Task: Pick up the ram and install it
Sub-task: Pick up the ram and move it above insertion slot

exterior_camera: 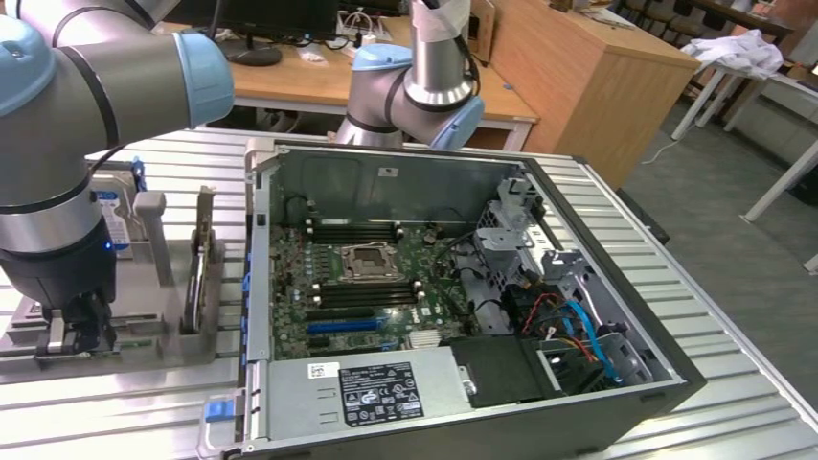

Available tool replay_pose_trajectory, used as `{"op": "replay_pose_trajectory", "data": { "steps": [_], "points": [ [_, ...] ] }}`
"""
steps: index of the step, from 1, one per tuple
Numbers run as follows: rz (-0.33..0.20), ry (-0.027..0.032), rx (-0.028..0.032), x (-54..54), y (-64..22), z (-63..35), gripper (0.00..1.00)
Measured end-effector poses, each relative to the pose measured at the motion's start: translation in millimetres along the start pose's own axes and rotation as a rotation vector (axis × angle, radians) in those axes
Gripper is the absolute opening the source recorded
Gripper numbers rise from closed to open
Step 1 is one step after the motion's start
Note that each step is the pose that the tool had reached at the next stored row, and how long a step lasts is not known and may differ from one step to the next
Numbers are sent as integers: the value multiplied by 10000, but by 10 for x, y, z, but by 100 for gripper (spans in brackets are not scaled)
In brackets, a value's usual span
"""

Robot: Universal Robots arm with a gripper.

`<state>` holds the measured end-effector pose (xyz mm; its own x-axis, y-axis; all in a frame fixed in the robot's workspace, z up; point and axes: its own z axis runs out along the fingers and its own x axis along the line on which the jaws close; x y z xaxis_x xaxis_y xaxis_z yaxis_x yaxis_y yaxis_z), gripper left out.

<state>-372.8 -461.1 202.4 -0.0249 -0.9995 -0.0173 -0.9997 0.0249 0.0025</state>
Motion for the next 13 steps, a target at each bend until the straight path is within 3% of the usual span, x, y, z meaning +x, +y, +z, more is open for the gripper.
{"op": "replay_pose_trajectory", "data": {
  "steps": [13],
  "points": [
    [-87, 0, -2, 0, 0, 0, 12]
  ]
}}
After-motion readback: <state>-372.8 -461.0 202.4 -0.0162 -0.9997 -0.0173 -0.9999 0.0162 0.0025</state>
